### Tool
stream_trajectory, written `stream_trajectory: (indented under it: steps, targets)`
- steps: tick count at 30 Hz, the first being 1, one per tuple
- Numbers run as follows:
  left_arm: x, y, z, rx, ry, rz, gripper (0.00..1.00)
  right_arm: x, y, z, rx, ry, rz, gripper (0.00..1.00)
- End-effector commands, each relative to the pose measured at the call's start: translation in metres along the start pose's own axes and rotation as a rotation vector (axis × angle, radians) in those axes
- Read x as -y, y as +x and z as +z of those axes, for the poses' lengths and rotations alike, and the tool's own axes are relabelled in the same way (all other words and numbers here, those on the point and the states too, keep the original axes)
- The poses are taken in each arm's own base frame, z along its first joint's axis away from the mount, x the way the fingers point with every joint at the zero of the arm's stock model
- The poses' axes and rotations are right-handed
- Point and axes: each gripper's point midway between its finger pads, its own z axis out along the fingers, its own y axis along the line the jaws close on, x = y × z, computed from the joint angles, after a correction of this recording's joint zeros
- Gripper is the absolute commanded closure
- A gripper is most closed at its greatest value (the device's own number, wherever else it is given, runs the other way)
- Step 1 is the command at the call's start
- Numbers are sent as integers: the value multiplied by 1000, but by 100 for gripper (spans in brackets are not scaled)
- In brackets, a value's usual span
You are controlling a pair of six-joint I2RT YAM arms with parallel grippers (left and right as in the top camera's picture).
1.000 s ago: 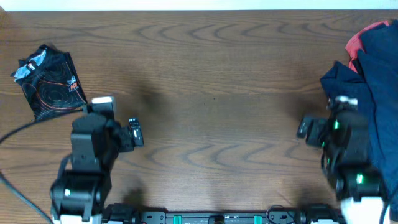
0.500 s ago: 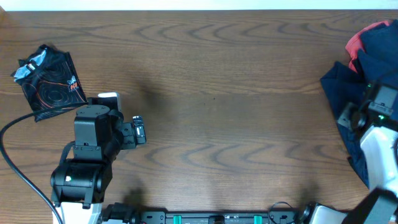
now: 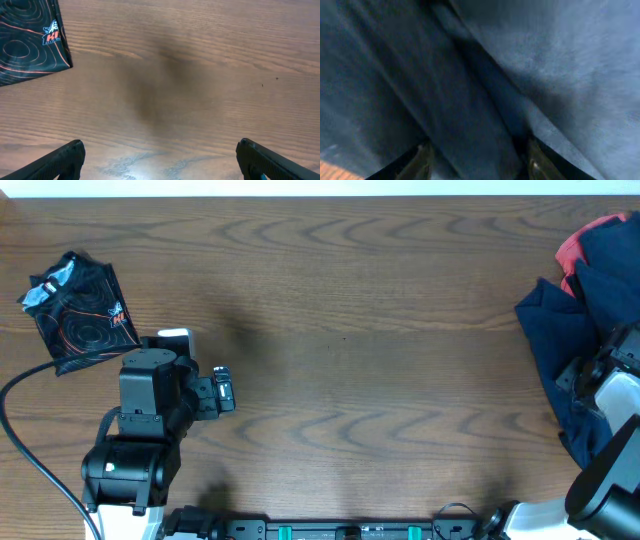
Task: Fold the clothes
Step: 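Reach the right gripper into the navy clothing pile and grasp it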
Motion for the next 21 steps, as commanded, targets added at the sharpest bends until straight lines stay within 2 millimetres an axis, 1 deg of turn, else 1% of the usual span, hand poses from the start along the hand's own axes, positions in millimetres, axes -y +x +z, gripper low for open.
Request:
stream_trajectory:
  steps: [1, 2, 3, 4, 5, 7, 9, 12, 14, 15, 16, 18, 19, 21]
  targets:
    - [0, -8, -6, 24, 4, 4, 2, -4, 2, 6, -24, -38, 23, 59]
    - [0, -8, -6, 24, 4, 4, 2, -8, 2, 6, -25, -60, 24, 71]
    - [1, -8, -6, 24, 5, 4, 2, -15, 1, 5, -23, -98, 20, 77]
    - [0, -8, -6, 23, 4, 4, 2, -25, -1, 3, -18, -159, 5, 81]
    - [0, -8, -6, 23, 4, 4, 2, -39, -4, -2, -8, -236, -24, 82]
    - [0, -8, -6, 24, 4, 4, 2, -69, -10, -17, 24, -414, -89, 80]
    - [1, -8, -6, 24, 4, 4, 2, -99, -14, -40, 68, -595, -177, 78]
    - [1, -8, -6, 24, 4, 4, 2, -127, -10, -67, 91, -742, -255, 76]
    - [0, -8, -6, 23, 4, 4, 2, -136, 2, -74, 52, -778, -272, 75]
    - [1, -8, -6, 24, 4, 4, 2, -139, 14, -76, 8, -787, -276, 74]
    - [0, -8, -6, 24, 4, 4, 2, -139, 28, -76, -53, -784, -278, 70]
    - [1, -8, -6, 26, 5, 4, 2, -135, 54, -75, -159, -755, -289, 59]
    - [1, -9, -6, 27, 5, 4, 2, -131, 64, -73, -203, -719, -295, 59]
    - [1, -9, -6, 27, 5, 4, 2, -118, 72, -65, -238, -627, -303, 61]
